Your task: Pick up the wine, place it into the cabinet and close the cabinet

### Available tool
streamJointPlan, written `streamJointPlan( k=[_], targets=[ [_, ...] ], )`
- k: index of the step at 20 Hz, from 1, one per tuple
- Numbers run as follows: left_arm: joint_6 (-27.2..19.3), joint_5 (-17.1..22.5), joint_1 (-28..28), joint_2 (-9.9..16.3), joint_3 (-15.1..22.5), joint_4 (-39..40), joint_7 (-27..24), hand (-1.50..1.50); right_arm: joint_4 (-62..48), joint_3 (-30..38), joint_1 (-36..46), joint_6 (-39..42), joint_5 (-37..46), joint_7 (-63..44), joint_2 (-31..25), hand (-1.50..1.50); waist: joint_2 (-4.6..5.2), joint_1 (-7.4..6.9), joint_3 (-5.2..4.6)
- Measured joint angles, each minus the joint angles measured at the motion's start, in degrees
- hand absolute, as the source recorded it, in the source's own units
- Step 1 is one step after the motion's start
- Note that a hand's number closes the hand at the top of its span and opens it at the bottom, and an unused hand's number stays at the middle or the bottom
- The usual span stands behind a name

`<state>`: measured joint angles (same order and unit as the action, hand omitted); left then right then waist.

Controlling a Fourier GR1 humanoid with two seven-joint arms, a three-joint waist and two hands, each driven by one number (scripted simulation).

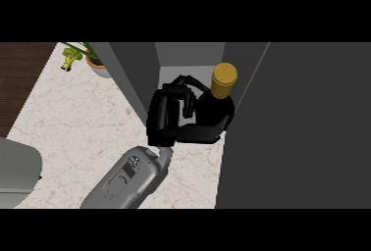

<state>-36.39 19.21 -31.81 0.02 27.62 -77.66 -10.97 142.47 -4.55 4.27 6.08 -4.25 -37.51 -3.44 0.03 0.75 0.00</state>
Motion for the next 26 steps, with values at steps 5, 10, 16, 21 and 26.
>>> streamJointPlan(
  k=[5,10,16,21,26],
  targets=[
    [0.7,-2.99,1.56,0.07,0.0,3.08,-2.45,1.5,-0.04,1.16,0.44,0.28,-0.15,0.03,-0.35,-1.5,-0.05,-0.23,0.01],
    [0.78,-3.23,0.23,0.03,-0.81,7.85,-6.15,1.5,-0.73,-1.04,-0.72,0.11,0.93,1.82,0.74,-1.5,-0.02,-0.17,0.0],
    [1.83,-0.29,-1.52,0.21,-3.95,14.36,-11.77,1.5,0.03,-0.68,-0.56,-0.08,0.65,0.69,0.5,-1.5,0.01,0.05,-0.02],
    [3.69,1.35,-3.73,0.06,-6.8,18.27,-13.81,1.5,-0.12,0.1,-0.79,0.52,0.48,1.47,0.41,-1.5,0.02,-0.05,0.0],
    [5.6,3.37,-7.0,0.02,-8.91,23.78,-15.38,1.5,0.15,1.02,0.8,0.01,0.12,-0.46,0.07,-1.5,0.04,0.1,-0.01]
  ],
)
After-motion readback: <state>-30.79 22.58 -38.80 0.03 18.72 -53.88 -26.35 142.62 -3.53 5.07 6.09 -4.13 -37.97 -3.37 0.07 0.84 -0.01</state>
